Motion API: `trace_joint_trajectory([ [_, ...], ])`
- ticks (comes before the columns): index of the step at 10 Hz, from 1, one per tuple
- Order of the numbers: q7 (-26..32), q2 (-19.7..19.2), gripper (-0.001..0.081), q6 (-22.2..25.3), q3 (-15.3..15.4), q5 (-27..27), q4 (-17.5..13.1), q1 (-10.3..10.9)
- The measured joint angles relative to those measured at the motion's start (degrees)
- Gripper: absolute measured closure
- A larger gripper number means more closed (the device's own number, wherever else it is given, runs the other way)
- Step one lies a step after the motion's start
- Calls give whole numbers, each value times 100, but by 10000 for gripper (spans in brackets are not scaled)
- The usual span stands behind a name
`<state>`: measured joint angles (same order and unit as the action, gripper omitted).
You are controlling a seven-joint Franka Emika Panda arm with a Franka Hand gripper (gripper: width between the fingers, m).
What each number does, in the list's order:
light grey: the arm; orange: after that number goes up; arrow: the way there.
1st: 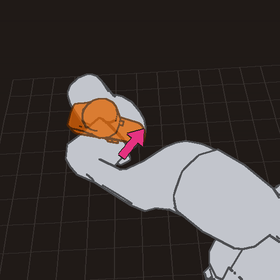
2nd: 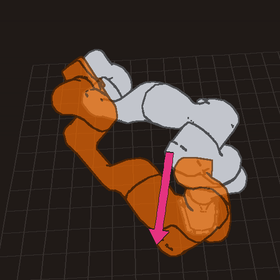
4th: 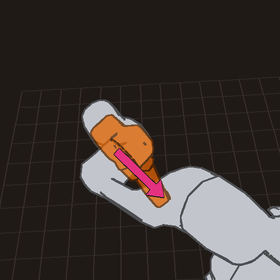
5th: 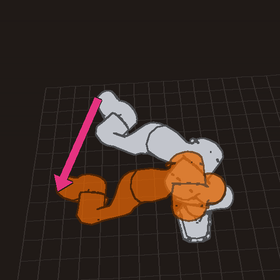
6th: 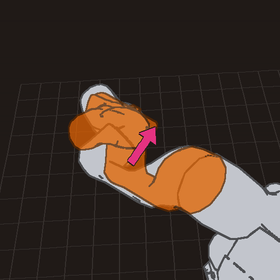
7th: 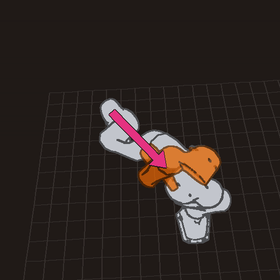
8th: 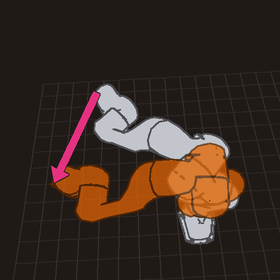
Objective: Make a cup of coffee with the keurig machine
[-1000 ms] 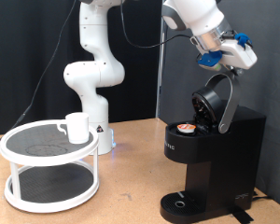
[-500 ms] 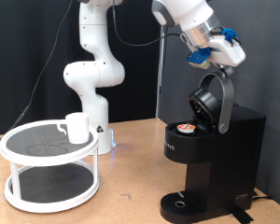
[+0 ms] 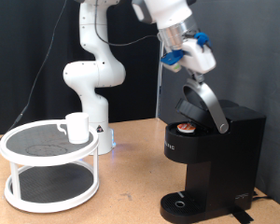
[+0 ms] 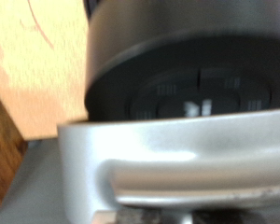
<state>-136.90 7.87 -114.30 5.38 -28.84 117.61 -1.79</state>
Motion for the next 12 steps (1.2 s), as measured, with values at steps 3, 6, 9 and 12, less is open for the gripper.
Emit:
trace_joint_trajectory([
  [3, -28, -8, 806, -264, -37, 417, 262, -131],
  [6, -43, -92, 806, -723, -40, 762, 620, -231],
  [9, -31, -247, 806, -1151, -42, 793, 873, -276],
  [12, 60, -464, 806, -1479, -47, 787, 1013, -287],
])
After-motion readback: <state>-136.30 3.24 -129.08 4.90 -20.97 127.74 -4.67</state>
